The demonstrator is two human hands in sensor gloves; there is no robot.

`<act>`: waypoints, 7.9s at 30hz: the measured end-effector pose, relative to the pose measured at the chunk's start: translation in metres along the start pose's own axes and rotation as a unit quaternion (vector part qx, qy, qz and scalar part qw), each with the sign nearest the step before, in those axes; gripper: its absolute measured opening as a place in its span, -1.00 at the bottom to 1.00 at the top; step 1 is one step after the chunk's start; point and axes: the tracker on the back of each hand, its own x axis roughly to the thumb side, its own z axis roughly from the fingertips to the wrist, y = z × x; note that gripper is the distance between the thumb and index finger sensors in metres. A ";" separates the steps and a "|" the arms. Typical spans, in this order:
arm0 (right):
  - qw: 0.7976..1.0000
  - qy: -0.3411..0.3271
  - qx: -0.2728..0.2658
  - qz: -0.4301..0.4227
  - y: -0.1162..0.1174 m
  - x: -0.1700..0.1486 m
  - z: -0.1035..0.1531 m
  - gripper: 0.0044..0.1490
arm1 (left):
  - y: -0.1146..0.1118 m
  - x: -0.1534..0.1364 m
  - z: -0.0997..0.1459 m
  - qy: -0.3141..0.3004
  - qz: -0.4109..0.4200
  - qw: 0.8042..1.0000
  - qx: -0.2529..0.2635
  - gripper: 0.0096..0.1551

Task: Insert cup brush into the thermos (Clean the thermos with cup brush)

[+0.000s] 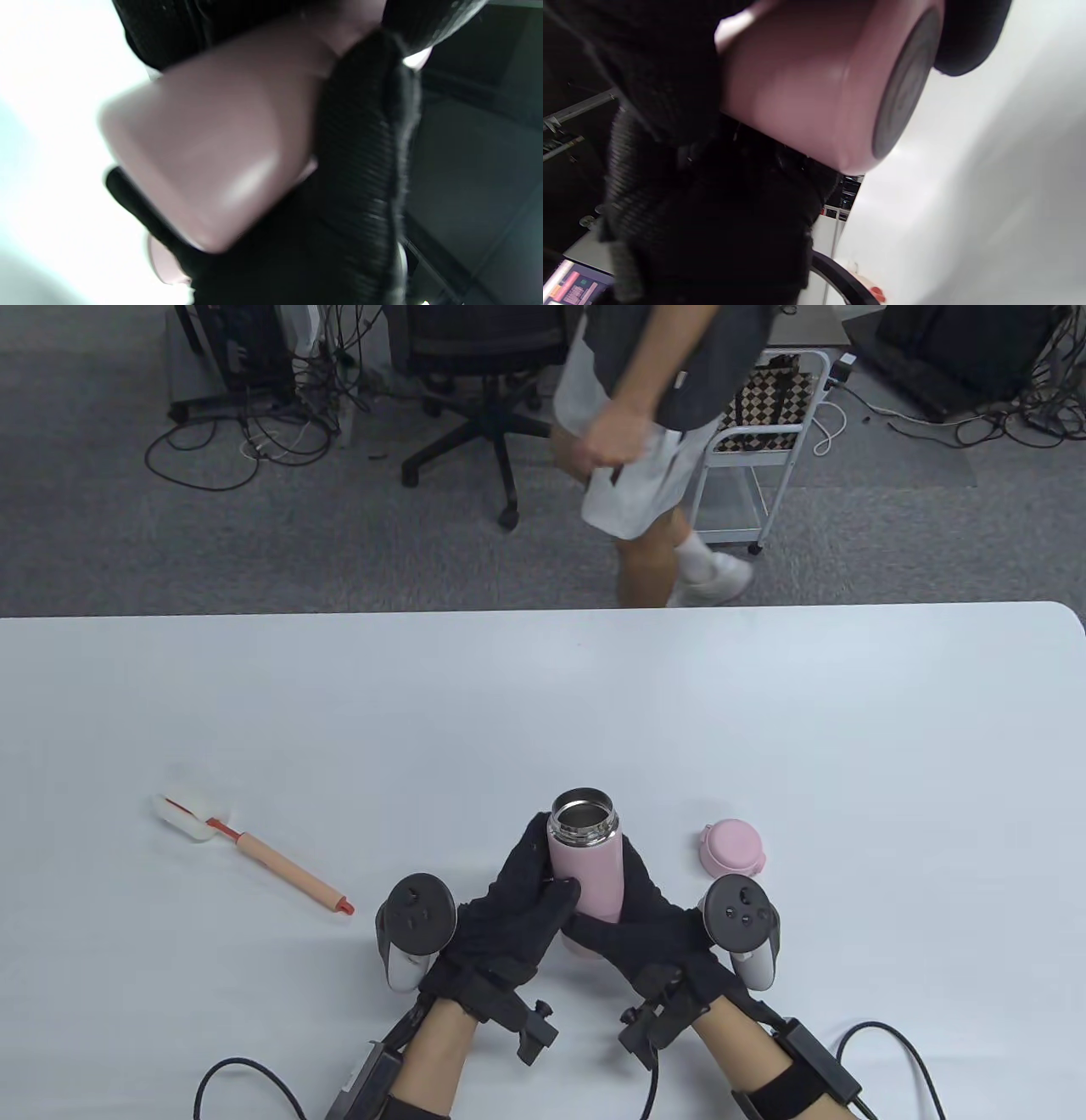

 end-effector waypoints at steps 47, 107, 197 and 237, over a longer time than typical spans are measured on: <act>0.997 0.003 -0.072 0.037 -0.025 0.013 0.002 0.14 | 0.151 -0.082 0.057 0.491 -0.422 0.741 0.178 -0.24; 0.821 -0.068 -0.042 0.565 -0.046 0.034 0.008 0.13 | 0.057 -0.003 0.007 0.097 -0.477 0.870 -0.081 -0.42; 0.828 -0.092 -0.017 0.552 0.000 0.036 0.009 0.08 | 0.020 -0.008 -0.002 0.089 -0.552 0.819 -0.129 -0.61; 0.936 0.018 -0.142 0.321 -0.058 0.025 0.010 0.06 | 0.141 -0.082 0.054 0.462 -0.469 0.750 0.064 -0.31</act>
